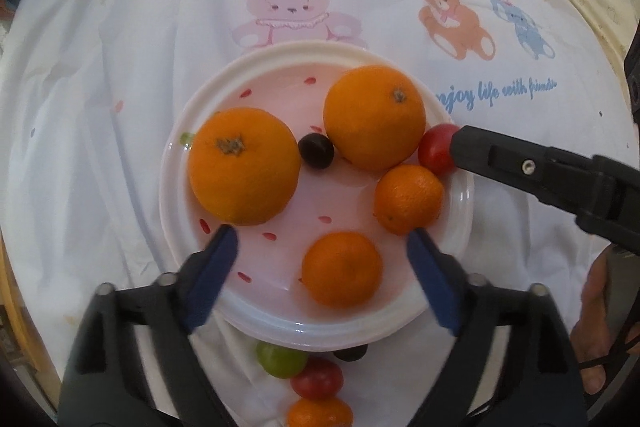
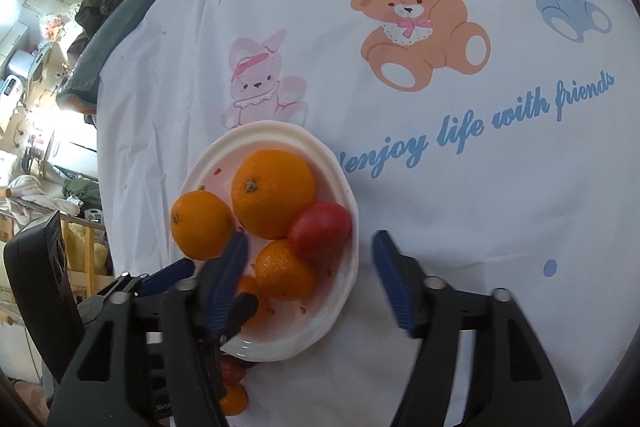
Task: Organize fruits
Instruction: 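Open the right gripper to drop the red tomato onto the plate, then withdraw both open grippers from the plate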
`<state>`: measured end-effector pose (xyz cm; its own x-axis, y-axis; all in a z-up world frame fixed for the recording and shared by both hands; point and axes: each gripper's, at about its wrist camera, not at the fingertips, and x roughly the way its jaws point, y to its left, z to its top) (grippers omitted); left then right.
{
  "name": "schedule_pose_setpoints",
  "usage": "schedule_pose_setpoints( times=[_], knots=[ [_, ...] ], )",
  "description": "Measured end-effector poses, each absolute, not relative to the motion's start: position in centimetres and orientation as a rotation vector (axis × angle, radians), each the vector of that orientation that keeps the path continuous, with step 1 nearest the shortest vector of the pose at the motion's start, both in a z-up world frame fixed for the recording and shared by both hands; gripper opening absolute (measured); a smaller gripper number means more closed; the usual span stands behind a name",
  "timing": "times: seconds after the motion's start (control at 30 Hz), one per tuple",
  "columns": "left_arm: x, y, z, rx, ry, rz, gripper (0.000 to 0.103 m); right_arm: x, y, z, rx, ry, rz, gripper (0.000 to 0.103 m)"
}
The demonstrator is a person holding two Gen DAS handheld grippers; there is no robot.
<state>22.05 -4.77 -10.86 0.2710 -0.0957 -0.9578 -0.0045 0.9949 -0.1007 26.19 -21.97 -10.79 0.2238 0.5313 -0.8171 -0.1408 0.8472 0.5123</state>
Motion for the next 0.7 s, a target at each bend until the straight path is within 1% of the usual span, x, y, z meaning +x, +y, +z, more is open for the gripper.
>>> schedule_pose_setpoints(
  times=[0.2, 0.47, 0.7],
  knots=[
    [21.3, -4.0, -9.7, -0.133, 1.285, -0.052, 0.087, 25.9, -22.4, -10.2, 0.385, 1.246, 0.474, 0.079],
    [20.0, -3.6, -7.2, -0.13, 1.251, -0.044, 0.087, 24.2, -23.7, -7.8, 0.429, 1.188, 0.447, 0.079],
    [17.2, -2.2, -4.6, -0.125, 1.217, -0.023, 0.087, 21.4, -25.3, -5.2, 0.453, 1.143, 0.444, 0.08]
  ],
)
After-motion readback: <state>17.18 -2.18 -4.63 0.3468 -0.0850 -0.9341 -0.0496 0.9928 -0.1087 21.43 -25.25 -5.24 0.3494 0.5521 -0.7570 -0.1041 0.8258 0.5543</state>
